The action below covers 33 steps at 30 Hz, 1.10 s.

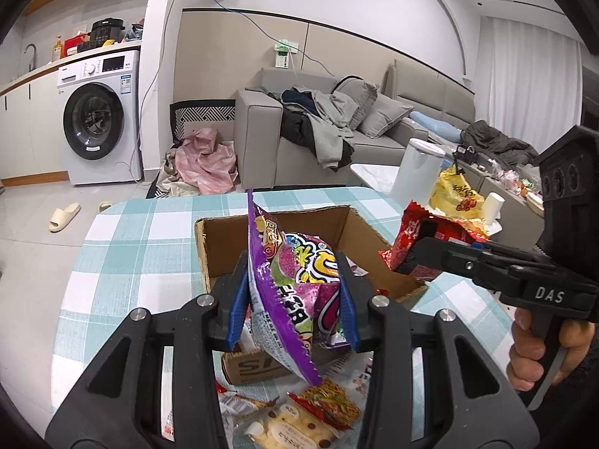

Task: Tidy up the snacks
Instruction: 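Lift both held packs and carry them over the box, then open both grippers to drop the packs into the box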

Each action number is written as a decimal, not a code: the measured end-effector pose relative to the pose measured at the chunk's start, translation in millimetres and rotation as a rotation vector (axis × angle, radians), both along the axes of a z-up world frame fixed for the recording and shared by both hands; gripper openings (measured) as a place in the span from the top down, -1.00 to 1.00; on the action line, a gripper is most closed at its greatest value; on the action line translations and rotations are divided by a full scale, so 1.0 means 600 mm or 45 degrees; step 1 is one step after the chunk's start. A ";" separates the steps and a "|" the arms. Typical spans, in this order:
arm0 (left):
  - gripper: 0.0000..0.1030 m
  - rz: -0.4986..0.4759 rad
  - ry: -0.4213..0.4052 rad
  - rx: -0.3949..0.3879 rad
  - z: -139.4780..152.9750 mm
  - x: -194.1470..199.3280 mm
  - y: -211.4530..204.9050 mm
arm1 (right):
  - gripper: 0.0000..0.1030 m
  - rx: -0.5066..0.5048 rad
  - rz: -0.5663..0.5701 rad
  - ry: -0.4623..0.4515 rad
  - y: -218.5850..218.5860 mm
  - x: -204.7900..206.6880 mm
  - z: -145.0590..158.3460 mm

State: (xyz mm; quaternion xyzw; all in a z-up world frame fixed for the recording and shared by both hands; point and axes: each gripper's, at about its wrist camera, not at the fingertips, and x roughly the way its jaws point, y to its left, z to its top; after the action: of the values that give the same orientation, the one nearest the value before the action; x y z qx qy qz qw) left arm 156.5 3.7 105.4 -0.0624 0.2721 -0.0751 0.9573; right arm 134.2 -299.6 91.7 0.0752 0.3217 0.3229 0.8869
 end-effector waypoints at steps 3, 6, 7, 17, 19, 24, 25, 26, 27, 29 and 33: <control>0.27 0.007 0.018 0.011 -0.012 0.021 -0.003 | 0.12 -0.001 0.002 0.011 0.004 0.010 -0.005; 0.27 0.021 0.033 0.022 -0.027 0.042 -0.002 | 0.12 -0.009 0.005 0.018 0.008 0.020 -0.011; 0.27 0.024 0.038 0.024 -0.032 0.047 -0.002 | 0.12 -0.012 0.005 0.021 0.009 0.023 -0.013; 0.27 0.040 0.084 0.057 -0.074 0.104 -0.005 | 0.12 -0.021 0.001 0.084 0.015 0.058 -0.041; 0.27 0.039 0.095 0.070 -0.084 0.110 -0.005 | 0.12 -0.025 0.000 0.102 0.016 0.065 -0.050; 0.26 0.031 0.113 0.093 -0.103 0.125 -0.014 | 0.12 -0.026 -0.001 0.134 0.018 0.077 -0.066; 0.26 0.029 0.116 0.094 -0.104 0.126 -0.015 | 0.12 -0.023 -0.002 0.138 0.019 0.077 -0.069; 0.26 0.028 0.121 0.097 -0.106 0.129 -0.016 | 0.12 -0.020 -0.001 0.146 0.020 0.080 -0.071; 0.27 0.029 0.127 0.102 -0.109 0.131 -0.019 | 0.12 -0.020 -0.001 0.151 0.021 0.081 -0.073; 0.26 0.025 0.136 0.110 -0.112 0.135 -0.023 | 0.12 -0.031 -0.002 0.154 0.024 0.083 -0.074; 0.20 0.034 0.123 0.111 -0.111 0.126 -0.018 | 0.07 -0.083 -0.016 0.121 0.028 0.075 -0.072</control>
State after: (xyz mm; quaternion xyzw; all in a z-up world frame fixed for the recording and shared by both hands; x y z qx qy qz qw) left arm 231.9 -6.9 38.9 -0.0279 0.3202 -0.0472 0.9458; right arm 178.9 -282.8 48.7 0.0637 0.3735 0.3026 0.8746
